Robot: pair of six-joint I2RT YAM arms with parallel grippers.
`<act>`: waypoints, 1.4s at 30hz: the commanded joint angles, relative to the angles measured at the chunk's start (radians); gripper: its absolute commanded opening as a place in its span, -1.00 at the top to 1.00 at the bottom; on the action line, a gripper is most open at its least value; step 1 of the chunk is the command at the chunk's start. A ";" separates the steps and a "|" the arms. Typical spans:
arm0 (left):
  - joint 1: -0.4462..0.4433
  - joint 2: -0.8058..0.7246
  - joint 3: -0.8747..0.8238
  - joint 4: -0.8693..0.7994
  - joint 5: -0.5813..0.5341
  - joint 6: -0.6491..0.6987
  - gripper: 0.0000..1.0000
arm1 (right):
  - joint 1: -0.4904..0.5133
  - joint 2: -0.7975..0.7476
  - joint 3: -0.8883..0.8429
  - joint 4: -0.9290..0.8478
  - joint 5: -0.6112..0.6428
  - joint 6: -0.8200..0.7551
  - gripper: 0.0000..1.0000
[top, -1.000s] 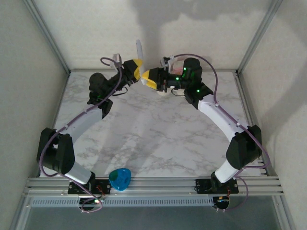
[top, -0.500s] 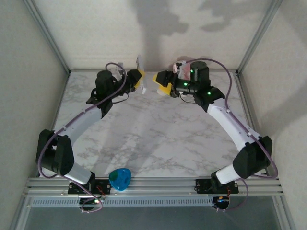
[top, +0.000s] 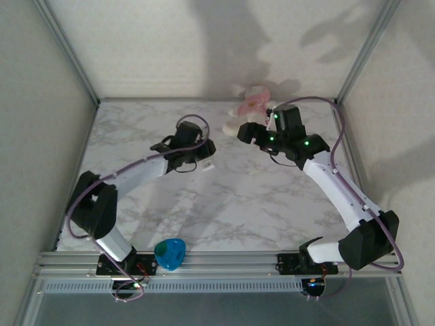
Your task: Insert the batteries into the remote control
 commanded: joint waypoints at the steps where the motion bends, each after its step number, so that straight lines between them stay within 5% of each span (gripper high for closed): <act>1: -0.055 0.077 0.060 -0.123 -0.166 0.077 0.06 | -0.008 -0.038 -0.030 -0.038 0.075 -0.047 -0.74; 7: -0.112 0.210 0.139 -0.212 -0.273 0.121 0.08 | -0.026 -0.058 -0.063 -0.039 0.089 -0.048 -0.84; 19: -0.146 0.349 0.162 -0.220 -0.289 0.129 -0.01 | -0.044 -0.070 -0.091 -0.041 0.094 -0.052 -0.87; 23: -0.148 0.347 0.160 -0.212 -0.280 0.132 -0.11 | -0.044 -0.069 -0.092 -0.050 0.117 -0.057 -0.97; 25: -0.149 0.336 0.161 -0.208 -0.272 0.131 -0.31 | -0.043 -0.070 -0.089 -0.057 0.139 -0.069 -0.98; 31: -0.137 0.233 0.168 -0.192 -0.257 0.130 -0.99 | -0.043 -0.084 -0.106 -0.061 0.263 -0.114 -0.98; 36: -0.075 0.036 0.112 -0.145 -0.322 0.112 -0.99 | -0.044 -0.154 -0.246 0.078 0.363 -0.237 -0.98; 42: 0.096 -0.302 -0.122 -0.011 -0.568 0.118 -0.99 | -0.045 -0.220 -0.450 0.251 0.611 -0.444 -0.97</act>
